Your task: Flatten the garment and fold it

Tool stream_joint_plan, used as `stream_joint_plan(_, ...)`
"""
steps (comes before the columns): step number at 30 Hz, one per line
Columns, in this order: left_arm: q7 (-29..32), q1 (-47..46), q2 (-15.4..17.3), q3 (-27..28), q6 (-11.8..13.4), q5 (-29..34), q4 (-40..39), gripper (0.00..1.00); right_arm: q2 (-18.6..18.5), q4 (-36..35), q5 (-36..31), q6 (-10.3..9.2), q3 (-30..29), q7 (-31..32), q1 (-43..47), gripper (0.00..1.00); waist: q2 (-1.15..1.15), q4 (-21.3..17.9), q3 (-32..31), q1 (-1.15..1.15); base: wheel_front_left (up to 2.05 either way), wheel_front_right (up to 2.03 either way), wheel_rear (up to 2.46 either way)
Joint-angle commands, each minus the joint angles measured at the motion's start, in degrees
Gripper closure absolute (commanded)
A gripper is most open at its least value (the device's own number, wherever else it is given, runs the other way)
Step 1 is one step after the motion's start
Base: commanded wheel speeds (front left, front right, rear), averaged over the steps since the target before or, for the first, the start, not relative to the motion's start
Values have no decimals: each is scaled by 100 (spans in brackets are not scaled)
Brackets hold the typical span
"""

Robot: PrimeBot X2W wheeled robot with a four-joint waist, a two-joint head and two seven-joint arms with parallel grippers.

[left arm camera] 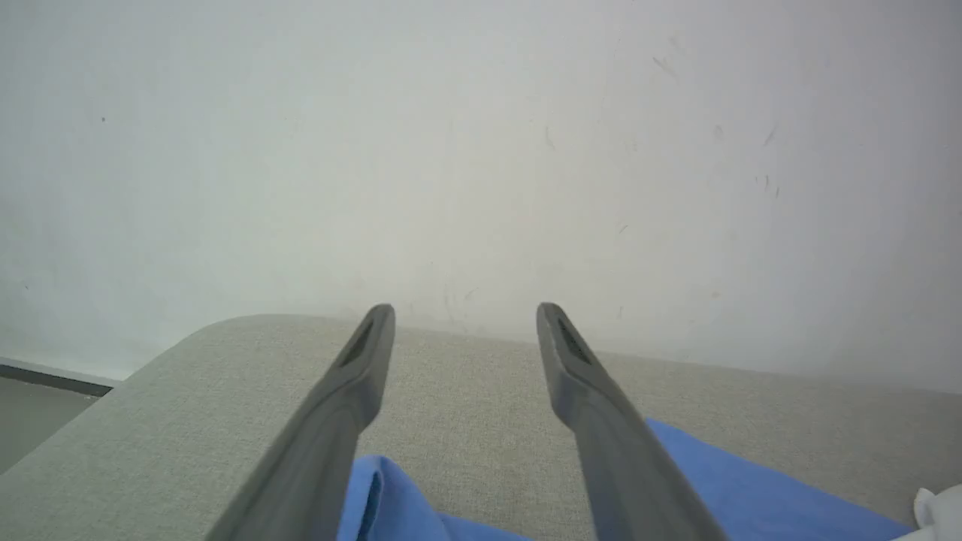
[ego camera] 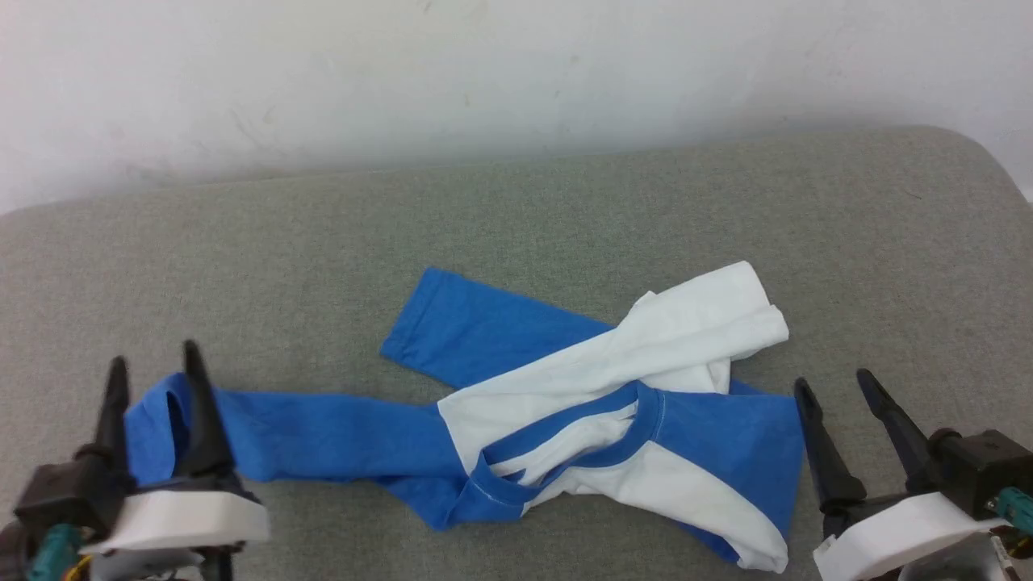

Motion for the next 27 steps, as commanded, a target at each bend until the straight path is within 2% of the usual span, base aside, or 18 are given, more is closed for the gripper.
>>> stream_joint_plan(1, -48, -81, -49, -92, -74, 136, -98, 0, 8, -2, 29, -5, -49, 27, 53, 0, 0, -15, -25, 1, 0, 0, 0)
stream_joint_plan(6, -68, 34, -224, -465, -247, 441, -225, 0, -46, 178, 143, -5, -192, 162, -10, 0, 0, -43, -37, 1, 0, 0, 0)
stream_joint_plan(10, -72, 188, -398, -735, -295, 563, -144, 0, -197, 498, 284, -5, -259, 276, -221, 0, 0, -32, 7, 1, 0, 0, 0)
stream_joint_plan(16, -75, 185, -642, -824, -358, 616, -20, 0, -527, 1400, 623, -5, -322, 556, -1015, 0, 0, 89, 168, 1, 0, 0, 0)
stream_joint_plan(20, -75, 15, -786, -822, -462, 704, 1, 0, -800, 2243, 986, -5, -49, 889, -1808, 0, 0, 230, 336, 1, 0, 0, 0)
stream_joint_plan(27, -76, -197, -1058, -720, -650, 839, 96, 0, -1191, 3656, 1874, -5, 758, 1618, -2968, 0, 0, 488, 582, 1, 0, 0, 0)
